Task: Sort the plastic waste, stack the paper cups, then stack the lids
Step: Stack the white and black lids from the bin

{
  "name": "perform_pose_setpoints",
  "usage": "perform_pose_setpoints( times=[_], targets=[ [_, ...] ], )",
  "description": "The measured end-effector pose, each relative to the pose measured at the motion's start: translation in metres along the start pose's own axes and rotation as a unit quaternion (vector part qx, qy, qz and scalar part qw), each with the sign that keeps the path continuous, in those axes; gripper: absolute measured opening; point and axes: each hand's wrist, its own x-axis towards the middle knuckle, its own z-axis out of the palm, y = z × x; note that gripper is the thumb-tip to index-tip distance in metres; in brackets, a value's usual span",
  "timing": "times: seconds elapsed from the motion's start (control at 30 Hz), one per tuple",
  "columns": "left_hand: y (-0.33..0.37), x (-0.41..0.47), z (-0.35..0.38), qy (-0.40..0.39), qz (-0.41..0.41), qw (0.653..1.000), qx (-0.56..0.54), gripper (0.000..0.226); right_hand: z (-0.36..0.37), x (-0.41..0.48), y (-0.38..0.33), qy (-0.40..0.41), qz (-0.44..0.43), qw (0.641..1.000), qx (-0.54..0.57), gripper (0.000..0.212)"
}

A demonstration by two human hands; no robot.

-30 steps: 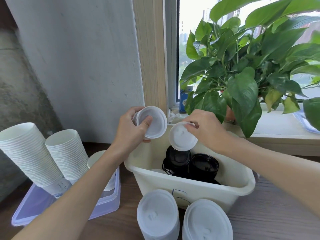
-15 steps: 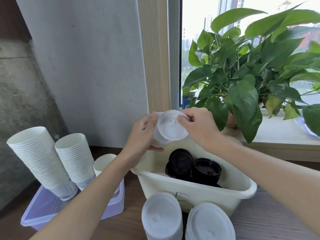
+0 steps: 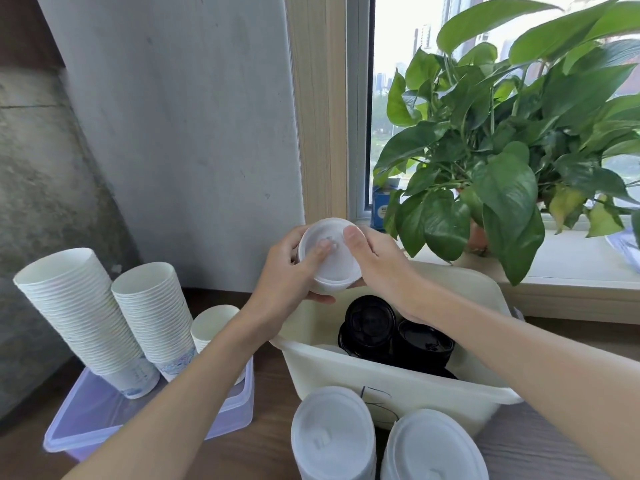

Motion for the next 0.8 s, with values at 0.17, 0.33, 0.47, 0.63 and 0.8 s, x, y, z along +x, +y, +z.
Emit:
perform_pose_setpoints(
  times=[0.17, 0.33, 0.47, 0.63, 0.8],
  targets=[
    [-0.002, 0.002, -0.004, -0.01, -0.021, 1.0, -0.01, 0.023, 0.004, 0.003, 0.005, -0.009, -0.02, 0.998, -0.058, 0.038],
    [0.0, 0.003, -0.009, -0.005, -0.002, 1.0, 0.02, 0.023, 0.005, 0.006, 0.009, -0.007, -0.038, 0.999, -0.026, 0.027],
    [0.006, 0.007, -0.022, 0.026, 0.039, 0.995, 0.082, 0.024, 0.003, 0.007, 0.022, -0.106, 0.069, 0.986, 0.109, 0.046],
    [0.004, 0.012, -0.038, 0.034, 0.059, 0.988, 0.141, 0.025, 0.013, 0.004, 0.047, -0.161, 0.165, 0.973, 0.018, 0.06],
    [0.0, 0.012, -0.045, 0.051, 0.056, 0.989, 0.127, 0.025, 0.012, 0.008, 0.064, -0.242, 0.127, 0.944, -0.184, 0.045]
  ],
)
